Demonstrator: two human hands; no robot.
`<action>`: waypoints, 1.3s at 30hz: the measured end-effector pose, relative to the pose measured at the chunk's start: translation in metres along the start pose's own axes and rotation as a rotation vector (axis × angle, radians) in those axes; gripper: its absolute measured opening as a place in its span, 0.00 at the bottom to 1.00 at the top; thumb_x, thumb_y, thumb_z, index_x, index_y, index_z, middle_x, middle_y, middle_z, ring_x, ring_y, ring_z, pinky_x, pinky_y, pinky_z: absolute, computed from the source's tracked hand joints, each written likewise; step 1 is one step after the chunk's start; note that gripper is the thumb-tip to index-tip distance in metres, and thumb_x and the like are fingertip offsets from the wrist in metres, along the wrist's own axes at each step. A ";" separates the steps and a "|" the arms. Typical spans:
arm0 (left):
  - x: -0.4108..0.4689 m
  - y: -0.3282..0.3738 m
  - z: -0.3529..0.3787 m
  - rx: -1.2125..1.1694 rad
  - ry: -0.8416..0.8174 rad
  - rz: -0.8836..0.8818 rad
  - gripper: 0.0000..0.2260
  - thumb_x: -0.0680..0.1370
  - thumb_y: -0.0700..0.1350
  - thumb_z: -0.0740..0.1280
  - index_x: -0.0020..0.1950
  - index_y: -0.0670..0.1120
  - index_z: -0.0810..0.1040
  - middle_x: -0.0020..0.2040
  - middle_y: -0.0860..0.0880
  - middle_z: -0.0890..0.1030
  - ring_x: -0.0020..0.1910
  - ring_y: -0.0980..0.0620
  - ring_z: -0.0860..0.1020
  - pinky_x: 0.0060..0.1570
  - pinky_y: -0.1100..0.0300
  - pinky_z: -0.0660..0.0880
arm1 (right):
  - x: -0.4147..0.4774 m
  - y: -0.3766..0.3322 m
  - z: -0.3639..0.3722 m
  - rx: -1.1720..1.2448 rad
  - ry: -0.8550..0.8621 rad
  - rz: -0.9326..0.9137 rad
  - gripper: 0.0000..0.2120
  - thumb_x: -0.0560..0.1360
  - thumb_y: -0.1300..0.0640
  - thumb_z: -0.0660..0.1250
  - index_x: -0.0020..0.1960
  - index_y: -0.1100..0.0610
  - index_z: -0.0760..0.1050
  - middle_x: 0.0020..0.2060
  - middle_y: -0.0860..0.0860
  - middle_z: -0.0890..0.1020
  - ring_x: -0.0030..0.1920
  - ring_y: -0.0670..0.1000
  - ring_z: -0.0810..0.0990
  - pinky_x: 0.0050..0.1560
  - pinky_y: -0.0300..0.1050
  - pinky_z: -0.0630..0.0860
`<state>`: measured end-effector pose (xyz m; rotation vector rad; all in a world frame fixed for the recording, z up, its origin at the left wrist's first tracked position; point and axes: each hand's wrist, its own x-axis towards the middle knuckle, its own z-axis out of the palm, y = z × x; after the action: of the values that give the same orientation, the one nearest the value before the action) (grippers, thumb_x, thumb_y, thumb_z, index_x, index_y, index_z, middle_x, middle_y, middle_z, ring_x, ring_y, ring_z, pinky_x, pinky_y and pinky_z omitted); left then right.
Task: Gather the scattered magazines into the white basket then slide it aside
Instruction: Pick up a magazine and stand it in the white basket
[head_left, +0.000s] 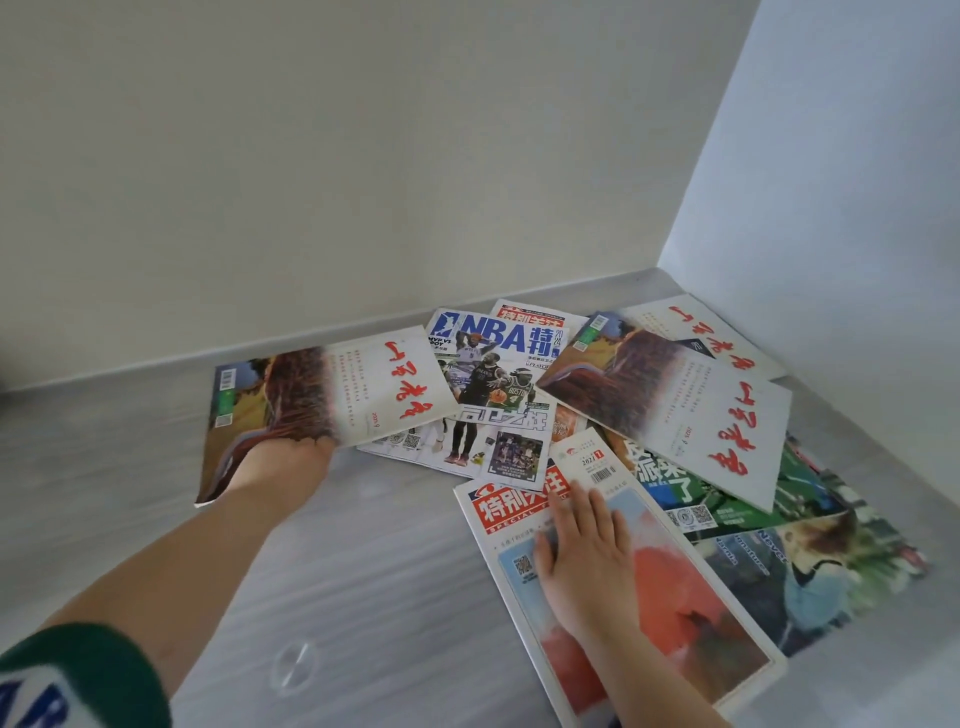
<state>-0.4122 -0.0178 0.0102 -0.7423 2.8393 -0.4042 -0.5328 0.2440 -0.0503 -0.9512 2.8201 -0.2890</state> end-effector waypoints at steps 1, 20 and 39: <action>-0.001 0.001 0.000 -0.066 0.000 -0.025 0.07 0.68 0.32 0.66 0.44 0.33 0.77 0.38 0.33 0.82 0.35 0.35 0.81 0.32 0.50 0.78 | 0.000 0.000 0.000 0.002 0.001 0.000 0.26 0.78 0.45 0.40 0.73 0.50 0.44 0.75 0.51 0.44 0.74 0.51 0.39 0.68 0.46 0.32; -0.086 0.079 -0.010 -0.666 -0.133 -0.100 0.21 0.75 0.58 0.59 0.65 0.52 0.67 0.68 0.51 0.68 0.67 0.50 0.66 0.65 0.52 0.65 | -0.008 -0.030 0.003 0.314 -0.007 0.046 0.27 0.70 0.39 0.60 0.67 0.44 0.61 0.75 0.47 0.54 0.75 0.51 0.44 0.72 0.54 0.35; -0.086 -0.005 0.011 -1.064 0.120 -0.612 0.11 0.78 0.40 0.57 0.57 0.40 0.74 0.59 0.38 0.76 0.55 0.39 0.75 0.45 0.58 0.66 | -0.002 -0.070 -0.025 0.759 0.092 0.138 0.11 0.75 0.59 0.60 0.55 0.54 0.75 0.57 0.52 0.80 0.51 0.50 0.77 0.51 0.50 0.77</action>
<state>-0.3335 0.0188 0.0097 -1.7843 2.7046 1.1297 -0.4954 0.1938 -0.0099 -0.5687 2.4672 -1.2810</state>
